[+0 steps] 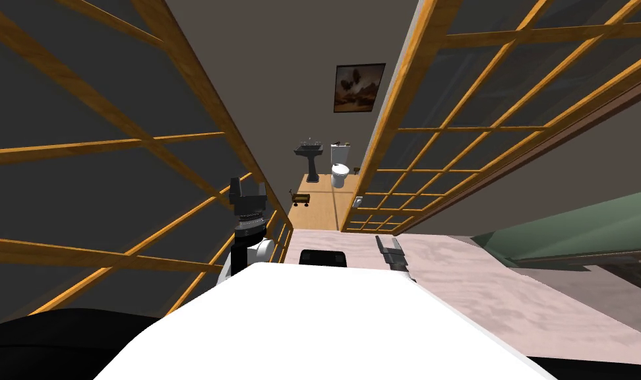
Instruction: Pull the door open
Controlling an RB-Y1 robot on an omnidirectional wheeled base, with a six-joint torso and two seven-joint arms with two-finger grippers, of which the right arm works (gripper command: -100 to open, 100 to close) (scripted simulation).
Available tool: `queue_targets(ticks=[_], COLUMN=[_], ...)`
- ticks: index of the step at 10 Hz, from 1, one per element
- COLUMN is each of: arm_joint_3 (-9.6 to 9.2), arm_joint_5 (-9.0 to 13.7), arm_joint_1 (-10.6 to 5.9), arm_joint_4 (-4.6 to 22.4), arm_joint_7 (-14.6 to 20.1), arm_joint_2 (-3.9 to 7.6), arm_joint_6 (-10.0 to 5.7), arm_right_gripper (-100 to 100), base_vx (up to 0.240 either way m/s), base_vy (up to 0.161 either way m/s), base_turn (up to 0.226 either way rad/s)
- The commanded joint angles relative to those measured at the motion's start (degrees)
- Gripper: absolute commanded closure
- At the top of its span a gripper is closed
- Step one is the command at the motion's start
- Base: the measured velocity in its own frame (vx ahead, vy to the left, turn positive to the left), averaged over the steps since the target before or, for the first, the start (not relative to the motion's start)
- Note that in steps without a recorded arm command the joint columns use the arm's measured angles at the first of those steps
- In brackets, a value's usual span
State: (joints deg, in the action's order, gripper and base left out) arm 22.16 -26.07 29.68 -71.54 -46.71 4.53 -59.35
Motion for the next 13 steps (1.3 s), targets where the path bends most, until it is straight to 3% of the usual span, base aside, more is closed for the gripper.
queue_targets(ticks=[1,7,13], arm_joint_3=[0.73,2.41,4.47], arm_joint_5=[-0.9,-2.6,-4.8], arm_joint_1=[0.25,0.42,0.64], arm_joint_4=[2.0,7.3,13.8], arm_joint_7=[-2.2,-7.0,-13.0], arm_joint_2=[-0.35,-1.41,-3.35], arm_joint_6=[-1.47,-4.96,-9.23], arm_right_gripper=[-100,-100,-100], base_vx=[0.213,0.146,0.168], base_vy=[0.022,-0.006,-0.027], base_turn=[0.073,0.047,0.052])
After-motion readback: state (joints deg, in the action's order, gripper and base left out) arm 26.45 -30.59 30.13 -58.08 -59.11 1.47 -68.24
